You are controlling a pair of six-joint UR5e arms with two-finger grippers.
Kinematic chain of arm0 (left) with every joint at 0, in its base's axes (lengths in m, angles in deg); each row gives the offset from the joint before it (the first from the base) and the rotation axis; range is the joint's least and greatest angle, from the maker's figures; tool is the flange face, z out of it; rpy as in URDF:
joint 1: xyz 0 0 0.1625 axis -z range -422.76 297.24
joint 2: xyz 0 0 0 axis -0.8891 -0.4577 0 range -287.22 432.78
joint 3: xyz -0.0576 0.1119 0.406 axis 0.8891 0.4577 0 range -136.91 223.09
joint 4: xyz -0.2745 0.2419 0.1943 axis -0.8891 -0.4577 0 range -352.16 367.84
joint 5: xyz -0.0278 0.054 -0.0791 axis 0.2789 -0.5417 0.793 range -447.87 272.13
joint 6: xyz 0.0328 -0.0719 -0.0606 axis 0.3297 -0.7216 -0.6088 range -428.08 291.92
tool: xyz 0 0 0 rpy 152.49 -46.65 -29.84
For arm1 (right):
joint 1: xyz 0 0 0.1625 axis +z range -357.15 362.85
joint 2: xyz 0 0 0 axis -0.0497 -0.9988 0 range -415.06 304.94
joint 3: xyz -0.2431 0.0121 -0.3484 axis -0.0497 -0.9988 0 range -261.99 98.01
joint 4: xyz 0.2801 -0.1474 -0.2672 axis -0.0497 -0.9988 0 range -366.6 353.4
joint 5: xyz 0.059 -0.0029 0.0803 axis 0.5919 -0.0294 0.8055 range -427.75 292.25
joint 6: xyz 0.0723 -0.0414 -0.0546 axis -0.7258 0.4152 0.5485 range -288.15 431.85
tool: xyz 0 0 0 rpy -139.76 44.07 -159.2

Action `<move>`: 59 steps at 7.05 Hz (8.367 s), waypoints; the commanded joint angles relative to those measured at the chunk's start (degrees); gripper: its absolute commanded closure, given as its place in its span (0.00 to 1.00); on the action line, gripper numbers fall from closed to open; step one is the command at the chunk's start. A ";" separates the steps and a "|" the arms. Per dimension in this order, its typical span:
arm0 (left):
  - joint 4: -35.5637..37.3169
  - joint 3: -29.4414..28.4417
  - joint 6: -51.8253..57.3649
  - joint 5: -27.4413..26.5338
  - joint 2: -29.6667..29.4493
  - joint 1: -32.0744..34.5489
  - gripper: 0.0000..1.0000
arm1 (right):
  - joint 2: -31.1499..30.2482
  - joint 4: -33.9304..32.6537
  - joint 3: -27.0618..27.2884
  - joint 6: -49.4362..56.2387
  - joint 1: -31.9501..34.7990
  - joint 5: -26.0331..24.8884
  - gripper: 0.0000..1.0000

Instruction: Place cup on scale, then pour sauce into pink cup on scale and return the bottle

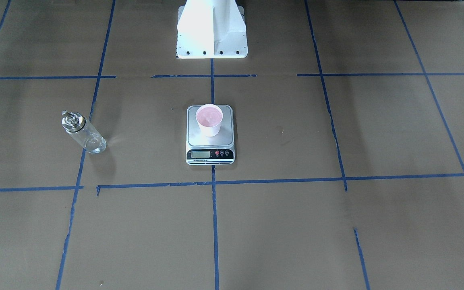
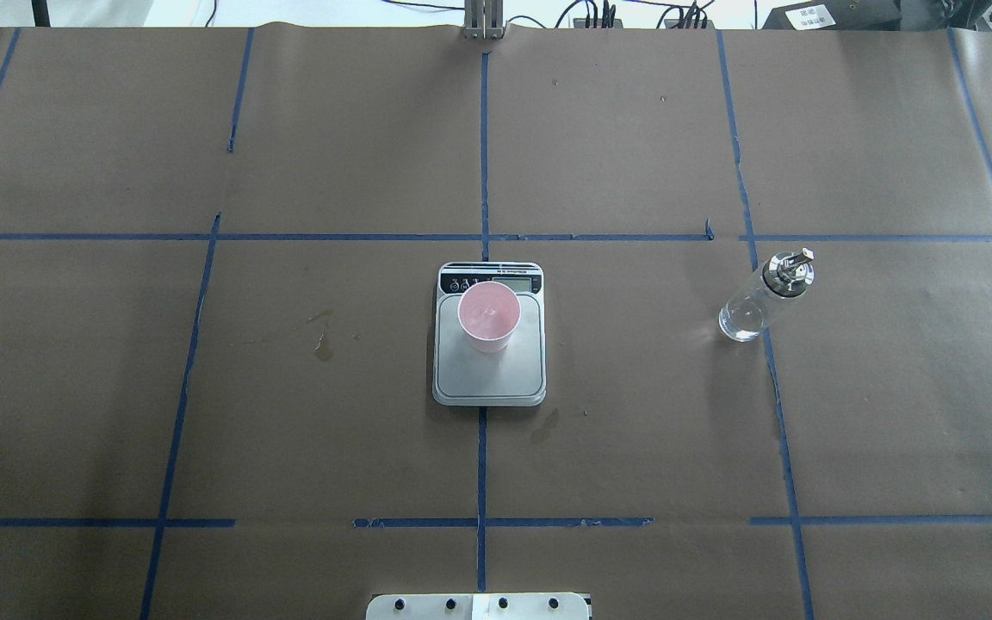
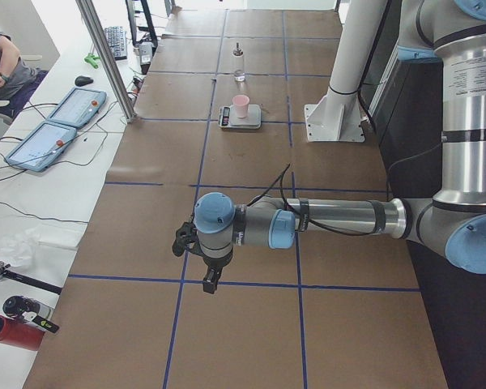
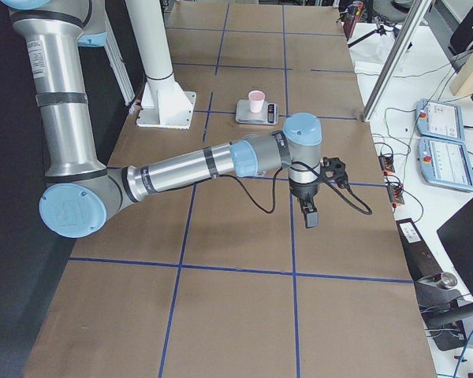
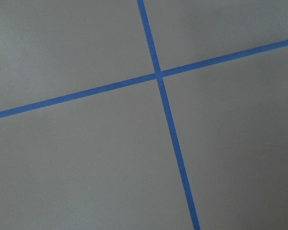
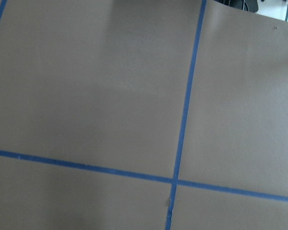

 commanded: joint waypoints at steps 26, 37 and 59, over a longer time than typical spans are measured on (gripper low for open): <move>-0.43 -0.07 0.08 -0.57 0.07 0.17 0.00 | -12.32 4.18 -3.80 2.67 1.26 6.51 0.00; -0.78 0.10 0.08 -0.04 0.16 0.09 0.00 | -12.32 4.26 -3.54 2.94 -1.38 6.51 0.00; -0.69 0.10 0.08 -0.04 0.16 0.09 0.00 | -12.41 4.26 -3.62 2.68 -2.17 6.51 0.00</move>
